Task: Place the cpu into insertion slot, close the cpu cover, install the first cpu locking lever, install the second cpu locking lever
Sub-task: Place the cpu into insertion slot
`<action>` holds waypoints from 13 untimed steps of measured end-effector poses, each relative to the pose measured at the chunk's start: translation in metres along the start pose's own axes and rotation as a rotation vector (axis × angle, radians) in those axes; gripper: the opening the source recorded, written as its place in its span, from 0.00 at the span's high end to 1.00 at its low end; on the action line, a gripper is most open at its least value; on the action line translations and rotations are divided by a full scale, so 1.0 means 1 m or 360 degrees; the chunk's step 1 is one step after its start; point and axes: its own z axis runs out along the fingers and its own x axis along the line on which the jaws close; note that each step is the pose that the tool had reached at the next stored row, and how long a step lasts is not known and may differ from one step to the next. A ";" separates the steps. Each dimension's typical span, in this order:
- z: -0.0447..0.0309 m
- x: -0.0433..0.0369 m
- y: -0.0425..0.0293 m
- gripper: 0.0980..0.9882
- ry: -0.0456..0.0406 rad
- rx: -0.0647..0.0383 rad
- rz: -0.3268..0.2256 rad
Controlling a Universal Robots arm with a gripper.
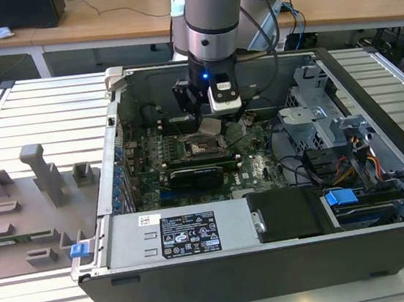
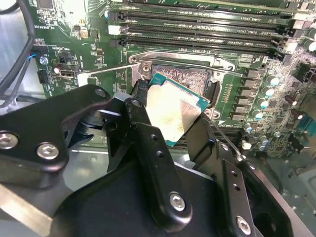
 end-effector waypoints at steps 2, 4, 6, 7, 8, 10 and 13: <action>0.0000 0.0000 0.0000 0.50 -0.0002 -0.0001 0.0028; 0.0000 0.0000 0.0000 0.50 -0.0004 -0.0001 0.0056; 0.0000 0.0000 0.0000 0.50 -0.0006 -0.0002 0.0089; 0.0000 0.0000 0.0000 0.50 -0.0008 -0.0002 0.0105; 0.0000 0.0000 0.0000 0.50 -0.0008 -0.0002 0.0117; 0.0000 0.0000 0.0000 0.50 -0.0012 -0.0003 0.0163; 0.0000 0.0000 0.0000 0.50 -0.0014 -0.0004 0.0197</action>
